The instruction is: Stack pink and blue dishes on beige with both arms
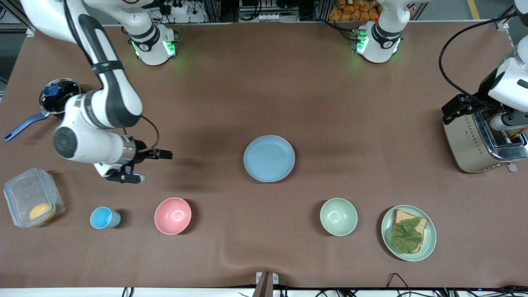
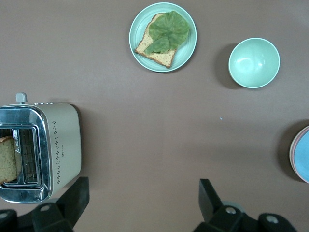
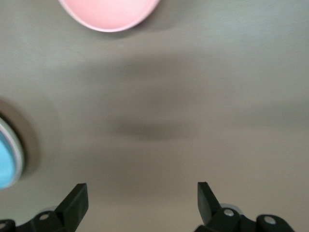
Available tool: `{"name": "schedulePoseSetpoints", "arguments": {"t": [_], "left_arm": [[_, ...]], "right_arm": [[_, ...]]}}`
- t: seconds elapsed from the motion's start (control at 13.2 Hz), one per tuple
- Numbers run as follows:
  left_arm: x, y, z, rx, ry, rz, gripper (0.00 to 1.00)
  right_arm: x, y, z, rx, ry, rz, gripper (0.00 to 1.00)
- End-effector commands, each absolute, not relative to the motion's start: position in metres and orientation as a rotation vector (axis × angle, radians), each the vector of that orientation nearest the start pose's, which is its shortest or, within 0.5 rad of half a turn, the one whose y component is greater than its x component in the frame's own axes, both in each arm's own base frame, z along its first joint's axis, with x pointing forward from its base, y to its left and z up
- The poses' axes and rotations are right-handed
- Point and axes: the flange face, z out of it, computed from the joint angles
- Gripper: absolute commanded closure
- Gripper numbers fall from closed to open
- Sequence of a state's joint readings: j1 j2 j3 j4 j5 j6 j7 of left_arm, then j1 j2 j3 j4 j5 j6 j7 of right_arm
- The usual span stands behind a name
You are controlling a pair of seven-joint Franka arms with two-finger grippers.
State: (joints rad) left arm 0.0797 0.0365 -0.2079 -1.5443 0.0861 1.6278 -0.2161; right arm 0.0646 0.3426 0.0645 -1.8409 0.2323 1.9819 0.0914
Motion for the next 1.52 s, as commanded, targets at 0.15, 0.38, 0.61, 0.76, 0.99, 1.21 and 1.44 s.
{"name": "schedulePoseSetpoints", "arguments": {"t": [0.15, 0.38, 0.61, 0.76, 0.99, 1.21, 1.44], "left_arm": [[0.563, -0.063, 0.633, -3.093, -0.096, -0.101, 0.00], [0.560, -0.066, 0.633, -3.124, -0.101, -0.056, 0.00], [0.558, -0.068, 0.632, -3.124, -0.092, -0.034, 0.00], [0.557, -0.069, 0.631, -3.121, -0.085, -0.016, 0.00], [0.554, -0.072, 0.630, -3.120, -0.078, 0.013, 0.00], [0.554, -0.071, 0.630, -3.152, -0.089, 0.024, 0.00], [0.554, -0.070, 0.634, -3.155, -0.094, 0.030, 0.00]], "right_arm": [[0.557, 0.011, 0.379, -3.021, -0.106, 0.222, 0.00], [0.548, 0.002, 0.440, -3.143, -0.264, 0.126, 0.00], [0.547, -0.029, 0.497, -3.128, -0.369, 0.133, 0.00], [0.545, -0.035, 0.535, -3.123, -0.349, 0.173, 0.00], [0.545, -0.050, 0.575, -3.121, -0.274, 0.123, 0.00], [0.541, -0.061, 0.594, -3.081, -0.152, 0.052, 0.00], [0.539, -0.056, 0.608, -3.086, -0.088, 0.062, 0.00]]}}
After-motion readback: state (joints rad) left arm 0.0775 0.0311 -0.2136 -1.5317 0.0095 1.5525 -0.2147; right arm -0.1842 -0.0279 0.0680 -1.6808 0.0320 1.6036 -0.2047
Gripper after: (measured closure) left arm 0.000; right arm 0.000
